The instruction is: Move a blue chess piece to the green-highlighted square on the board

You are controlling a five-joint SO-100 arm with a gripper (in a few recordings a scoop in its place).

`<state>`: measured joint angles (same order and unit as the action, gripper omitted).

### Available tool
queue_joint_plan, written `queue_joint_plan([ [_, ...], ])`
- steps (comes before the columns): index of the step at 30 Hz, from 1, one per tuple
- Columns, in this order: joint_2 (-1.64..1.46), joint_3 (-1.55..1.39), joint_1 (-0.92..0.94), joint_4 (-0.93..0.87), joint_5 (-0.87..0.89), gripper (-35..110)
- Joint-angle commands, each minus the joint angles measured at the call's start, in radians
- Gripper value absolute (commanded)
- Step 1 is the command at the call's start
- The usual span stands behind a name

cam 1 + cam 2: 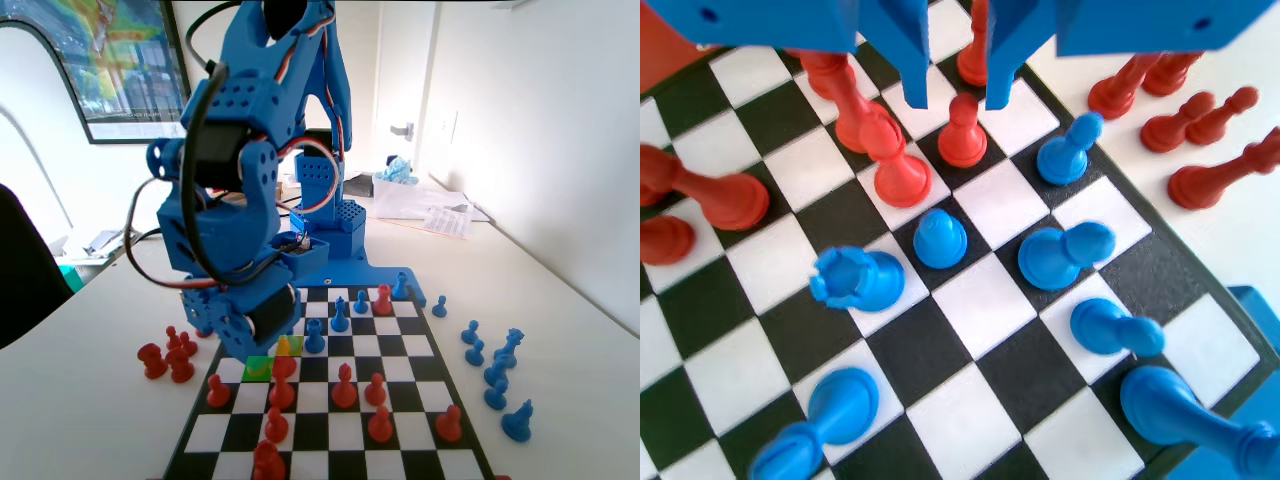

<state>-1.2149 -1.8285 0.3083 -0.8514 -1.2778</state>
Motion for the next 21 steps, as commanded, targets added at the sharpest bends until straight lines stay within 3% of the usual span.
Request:
queue_joint_plan([
  [1, -0.028, 0.002, 0.006, 0.006, 0.003, 10],
  [21, -0.008, -0.037, 0.006, 0.04, -0.006, 9],
])
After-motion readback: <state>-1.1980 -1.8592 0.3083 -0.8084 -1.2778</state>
